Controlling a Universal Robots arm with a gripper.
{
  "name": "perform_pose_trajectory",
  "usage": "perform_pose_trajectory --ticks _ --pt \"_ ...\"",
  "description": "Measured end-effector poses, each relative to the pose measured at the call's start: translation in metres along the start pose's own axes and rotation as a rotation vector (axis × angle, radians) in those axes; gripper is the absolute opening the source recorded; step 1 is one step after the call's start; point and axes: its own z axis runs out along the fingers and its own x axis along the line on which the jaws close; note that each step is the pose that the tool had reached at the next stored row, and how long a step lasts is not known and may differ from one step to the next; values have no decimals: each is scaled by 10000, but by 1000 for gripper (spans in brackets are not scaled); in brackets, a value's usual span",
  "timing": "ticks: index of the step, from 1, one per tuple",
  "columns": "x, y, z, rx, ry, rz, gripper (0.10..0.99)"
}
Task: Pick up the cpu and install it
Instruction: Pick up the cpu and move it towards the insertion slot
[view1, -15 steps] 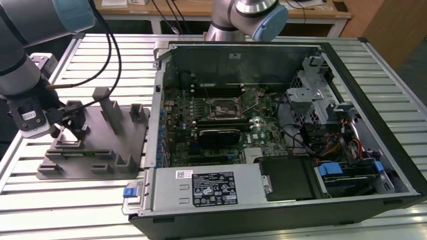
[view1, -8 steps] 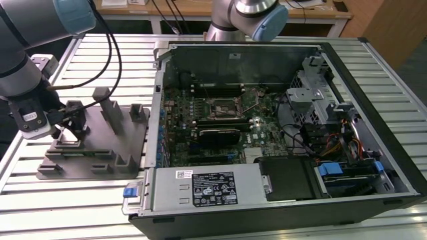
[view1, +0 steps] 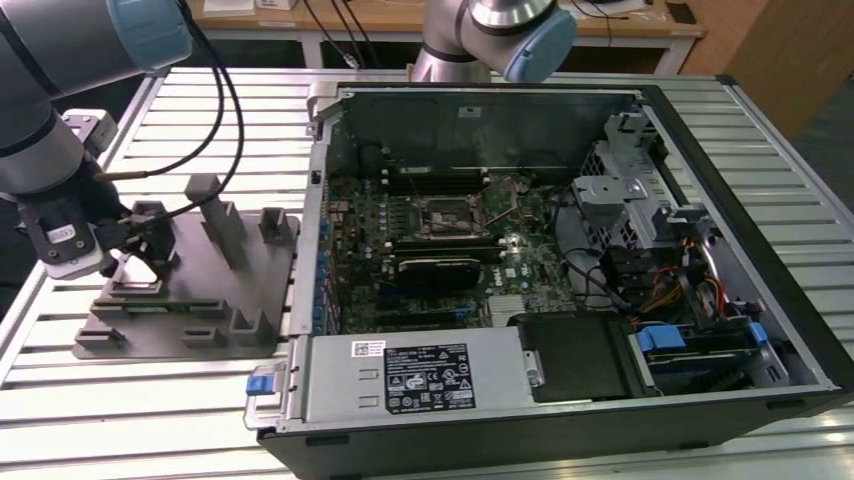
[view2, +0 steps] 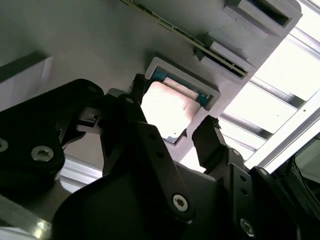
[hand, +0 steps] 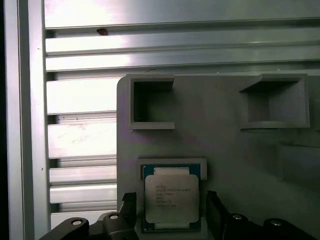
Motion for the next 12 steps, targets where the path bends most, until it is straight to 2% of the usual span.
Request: perform_pose_trajectory --ticks 7,12 --pt "1 0 35 -18 24 -438 663" --pt "-2 -1 55 -139 28 -450 663"
